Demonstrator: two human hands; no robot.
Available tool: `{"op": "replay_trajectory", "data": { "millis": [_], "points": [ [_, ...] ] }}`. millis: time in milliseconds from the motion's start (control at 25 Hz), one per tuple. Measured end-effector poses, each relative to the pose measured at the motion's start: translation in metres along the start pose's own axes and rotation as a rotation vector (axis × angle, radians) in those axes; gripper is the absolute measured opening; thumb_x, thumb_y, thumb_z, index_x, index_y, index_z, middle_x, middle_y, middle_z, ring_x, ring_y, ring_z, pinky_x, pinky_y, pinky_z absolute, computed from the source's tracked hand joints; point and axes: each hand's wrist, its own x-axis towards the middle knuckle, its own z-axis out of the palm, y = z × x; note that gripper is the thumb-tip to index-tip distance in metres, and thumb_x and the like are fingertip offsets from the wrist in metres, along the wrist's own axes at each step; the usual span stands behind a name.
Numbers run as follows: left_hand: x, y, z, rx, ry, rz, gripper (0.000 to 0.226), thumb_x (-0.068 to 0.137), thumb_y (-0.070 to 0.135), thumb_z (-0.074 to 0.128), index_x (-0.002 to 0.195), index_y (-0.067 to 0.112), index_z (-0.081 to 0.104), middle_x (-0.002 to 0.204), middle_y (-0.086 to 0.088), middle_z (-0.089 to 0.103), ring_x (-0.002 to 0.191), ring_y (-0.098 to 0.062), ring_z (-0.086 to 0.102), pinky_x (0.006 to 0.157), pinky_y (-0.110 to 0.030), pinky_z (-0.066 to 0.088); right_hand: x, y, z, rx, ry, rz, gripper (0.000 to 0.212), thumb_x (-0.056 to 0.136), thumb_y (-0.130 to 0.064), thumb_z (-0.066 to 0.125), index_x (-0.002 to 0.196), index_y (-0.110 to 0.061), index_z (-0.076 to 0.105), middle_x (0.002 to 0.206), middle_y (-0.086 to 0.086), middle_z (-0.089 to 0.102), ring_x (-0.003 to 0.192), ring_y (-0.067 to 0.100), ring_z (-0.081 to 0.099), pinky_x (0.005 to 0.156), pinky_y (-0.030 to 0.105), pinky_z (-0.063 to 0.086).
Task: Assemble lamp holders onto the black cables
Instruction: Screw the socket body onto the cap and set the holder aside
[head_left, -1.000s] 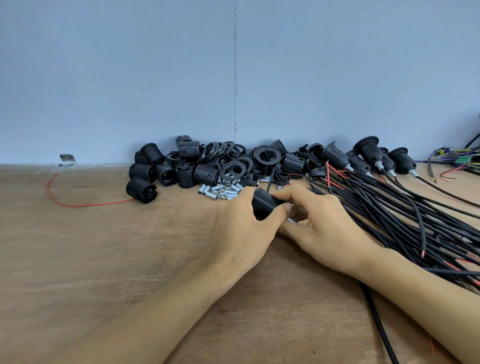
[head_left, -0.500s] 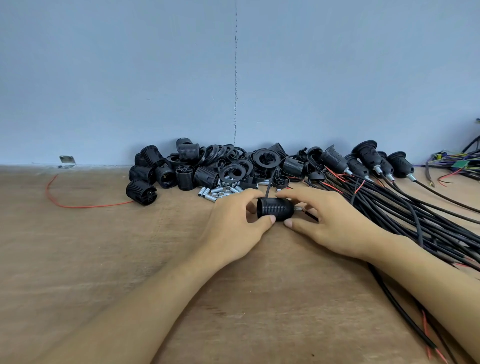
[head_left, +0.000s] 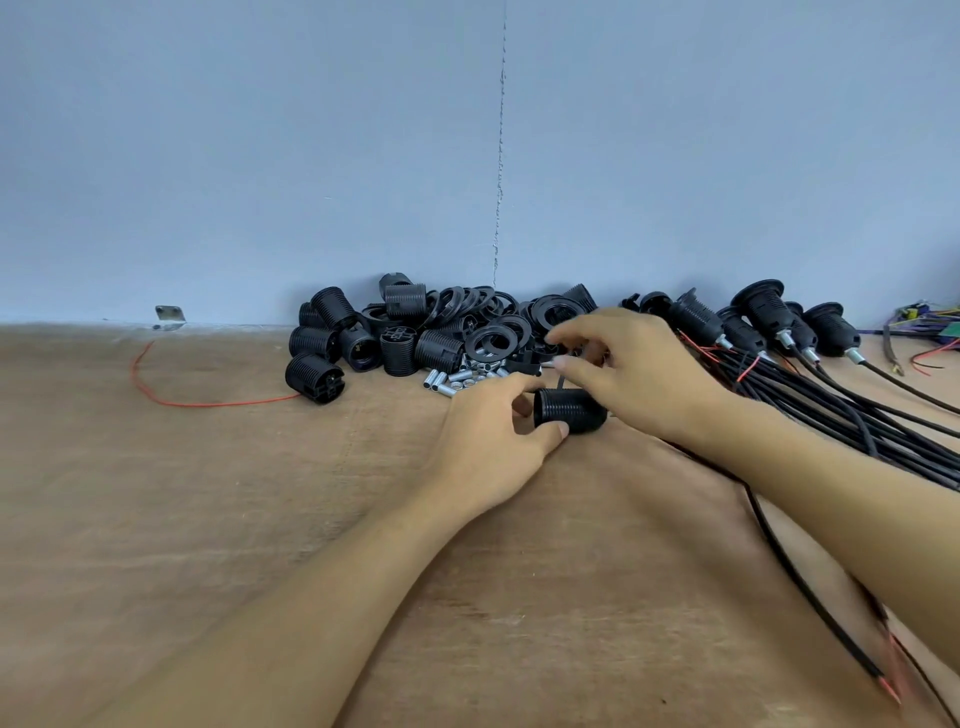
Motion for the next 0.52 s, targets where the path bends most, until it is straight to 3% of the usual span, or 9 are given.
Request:
{"op": "replay_trajectory", "data": {
  "millis": [80, 200, 280, 360, 440, 520],
  "points": [
    [0.0, 0.0, 0.0, -0.014, -0.016, -0.008, 0.036, 0.084, 0.036, 0.078, 0.118, 0.03, 0.068, 0.091, 0.014, 0.065, 0.074, 0.003, 0.053, 0.064, -0.014, 0.037, 0.026, -0.016, 0.011, -0.034, -0.075, 0.001, 0.027, 0.09, -0.022, 0.067, 0.116, -0.029, 0.072, 0.097, -0.006, 0.054, 0.087, 0.011, 0.056, 0.086, 0.026, 0.044],
    [0.0, -0.002, -0.002, -0.065, -0.022, -0.054, 0.019, 0.082, 0.03, 0.08, 0.09, 0.03, 0.063, 0.08, 0.016, 0.062, 0.072, 0.001, 0.056, 0.064, -0.015, 0.041, 0.052, -0.035, 0.034, -0.126, -0.236, 0.056, 0.034, 0.088, -0.022, 0.067, 0.122, -0.03, 0.069, 0.109, 0.0, 0.045, 0.103, 0.021, 0.056, 0.095, 0.034, 0.046],
    [0.001, -0.003, -0.003, -0.146, -0.009, -0.107, 0.018, 0.081, 0.026, 0.081, 0.092, 0.023, 0.067, 0.083, 0.013, 0.066, 0.075, -0.002, 0.06, 0.072, -0.021, 0.049, 0.06, -0.038, 0.04, -0.198, -0.291, 0.091, 0.035, 0.086, -0.02, 0.066, 0.119, -0.029, 0.07, 0.12, 0.004, 0.052, 0.111, 0.023, 0.057, 0.097, 0.035, 0.048],
    [0.001, -0.002, -0.004, -0.112, -0.002, -0.115, 0.02, 0.081, 0.026, 0.081, 0.097, 0.019, 0.07, 0.089, 0.012, 0.069, 0.077, -0.002, 0.059, 0.071, -0.016, 0.047, 0.062, -0.036, 0.04, -0.257, -0.318, 0.092, 0.034, 0.085, -0.015, 0.064, 0.116, -0.028, 0.072, 0.126, 0.004, 0.058, 0.114, 0.023, 0.058, 0.093, 0.034, 0.049],
    [0.001, -0.001, -0.003, -0.066, -0.005, -0.098, 0.02, 0.082, 0.025, 0.079, 0.098, 0.019, 0.07, 0.092, 0.01, 0.069, 0.078, -0.004, 0.059, 0.068, -0.014, 0.042, 0.059, -0.032, 0.038, -0.272, -0.287, 0.084, 0.032, 0.087, -0.013, 0.06, 0.113, -0.027, 0.072, 0.123, 0.004, 0.059, 0.114, 0.024, 0.057, 0.088, 0.034, 0.048],
    [0.0, 0.001, -0.003, -0.082, -0.004, -0.106, 0.023, 0.082, 0.02, 0.076, 0.104, 0.02, 0.068, 0.093, 0.011, 0.069, 0.079, -0.008, 0.06, 0.07, -0.02, 0.044, 0.053, -0.03, 0.036, -0.217, -0.198, 0.089, 0.028, 0.09, -0.017, 0.06, 0.113, -0.028, 0.072, 0.119, 0.003, 0.059, 0.114, 0.024, 0.056, 0.087, 0.033, 0.046]
  ]
}}
